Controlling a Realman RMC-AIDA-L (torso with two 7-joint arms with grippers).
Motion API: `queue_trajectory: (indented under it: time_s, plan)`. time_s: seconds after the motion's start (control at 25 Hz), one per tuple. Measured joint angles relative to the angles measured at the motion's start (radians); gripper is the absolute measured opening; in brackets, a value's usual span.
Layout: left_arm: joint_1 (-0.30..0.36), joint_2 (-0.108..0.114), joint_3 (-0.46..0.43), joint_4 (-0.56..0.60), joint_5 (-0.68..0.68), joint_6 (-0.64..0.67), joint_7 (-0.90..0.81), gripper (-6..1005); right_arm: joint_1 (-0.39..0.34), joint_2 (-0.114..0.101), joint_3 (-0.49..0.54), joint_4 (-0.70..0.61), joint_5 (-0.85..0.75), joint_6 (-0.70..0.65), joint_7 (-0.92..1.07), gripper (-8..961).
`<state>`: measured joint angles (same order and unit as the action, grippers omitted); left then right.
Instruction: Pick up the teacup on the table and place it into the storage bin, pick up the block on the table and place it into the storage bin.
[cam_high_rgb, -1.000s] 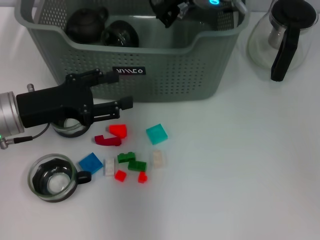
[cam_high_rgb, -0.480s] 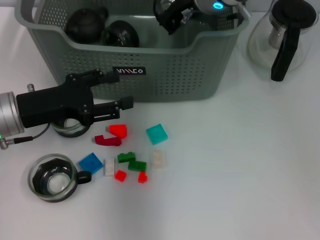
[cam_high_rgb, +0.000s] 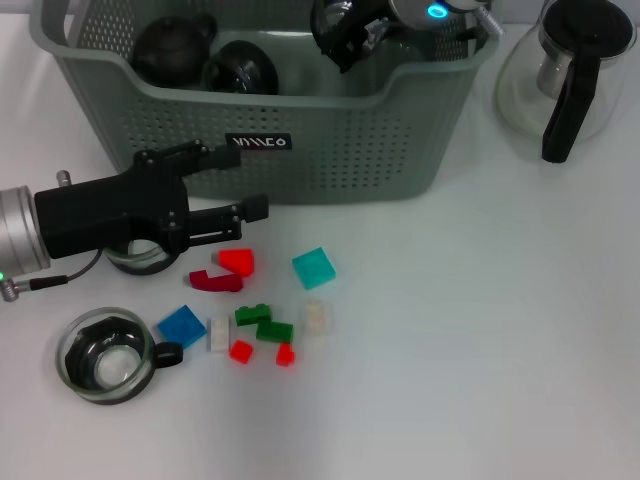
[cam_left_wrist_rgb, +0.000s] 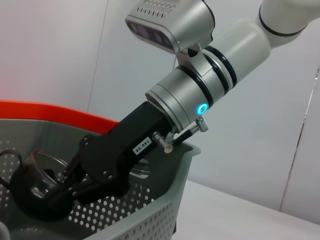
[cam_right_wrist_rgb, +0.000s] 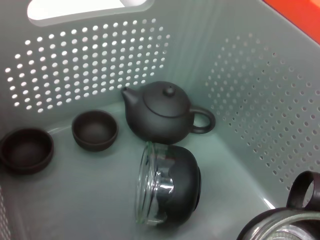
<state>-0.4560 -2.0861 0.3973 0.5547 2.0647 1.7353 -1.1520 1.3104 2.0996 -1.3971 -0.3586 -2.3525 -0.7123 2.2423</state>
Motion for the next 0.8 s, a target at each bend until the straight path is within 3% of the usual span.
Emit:
queue_trajectory:
  time_s: [0.68,0.8]
  plan:
    - [-0.001,0.004,-0.002,-0.003,-0.002,-0.008,0.0,784,0.004,-0.001,-0.002,0.0,-0.001,0.014,-0.01,116]
    - [-0.001,0.005,-0.002,-0.003,-0.003,-0.009,0.0,784,0.006,-0.001,-0.002,0.0,-0.001,0.019,-0.009,197]
